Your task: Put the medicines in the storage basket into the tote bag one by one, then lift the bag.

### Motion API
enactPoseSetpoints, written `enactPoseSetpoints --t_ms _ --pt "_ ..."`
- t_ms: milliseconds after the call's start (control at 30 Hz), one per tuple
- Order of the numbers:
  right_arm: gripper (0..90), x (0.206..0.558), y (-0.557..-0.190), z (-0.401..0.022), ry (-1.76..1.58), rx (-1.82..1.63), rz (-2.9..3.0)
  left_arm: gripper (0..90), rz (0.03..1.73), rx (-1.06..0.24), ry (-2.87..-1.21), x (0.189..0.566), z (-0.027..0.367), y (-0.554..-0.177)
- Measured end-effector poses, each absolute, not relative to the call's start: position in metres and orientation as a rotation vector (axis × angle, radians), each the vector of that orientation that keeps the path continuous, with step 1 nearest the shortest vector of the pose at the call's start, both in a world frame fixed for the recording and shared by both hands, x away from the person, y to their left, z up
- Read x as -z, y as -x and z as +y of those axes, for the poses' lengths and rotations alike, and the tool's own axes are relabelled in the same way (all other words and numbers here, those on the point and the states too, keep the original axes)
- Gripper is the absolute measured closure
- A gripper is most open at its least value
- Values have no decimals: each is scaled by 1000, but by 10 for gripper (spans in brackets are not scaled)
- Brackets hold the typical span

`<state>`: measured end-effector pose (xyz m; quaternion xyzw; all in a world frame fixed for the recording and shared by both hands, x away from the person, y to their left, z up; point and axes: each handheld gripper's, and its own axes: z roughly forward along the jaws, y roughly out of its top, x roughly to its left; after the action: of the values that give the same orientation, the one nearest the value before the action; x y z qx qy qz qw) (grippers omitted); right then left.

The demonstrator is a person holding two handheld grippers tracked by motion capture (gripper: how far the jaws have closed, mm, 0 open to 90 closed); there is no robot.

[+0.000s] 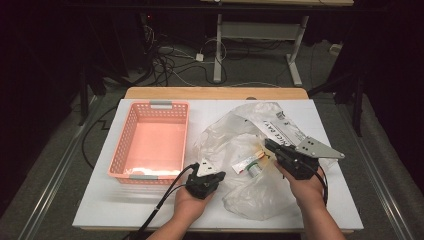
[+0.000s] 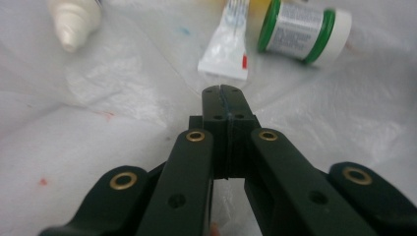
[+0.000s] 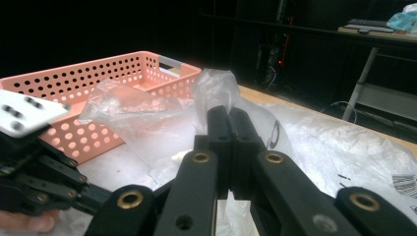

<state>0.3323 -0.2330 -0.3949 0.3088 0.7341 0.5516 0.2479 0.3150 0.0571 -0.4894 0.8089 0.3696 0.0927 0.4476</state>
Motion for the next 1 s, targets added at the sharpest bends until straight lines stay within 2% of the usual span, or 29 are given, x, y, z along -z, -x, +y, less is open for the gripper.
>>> enactPoseSetpoints --t_ms 267,1000 --pt "900 397 -336 -233 -851 -1494 1995 887 873 -340 -1874 486 65 -304" --pt "900 395 -334 -237 -864 -1512 1944 887 806 -444 -1741 459 60 -297"
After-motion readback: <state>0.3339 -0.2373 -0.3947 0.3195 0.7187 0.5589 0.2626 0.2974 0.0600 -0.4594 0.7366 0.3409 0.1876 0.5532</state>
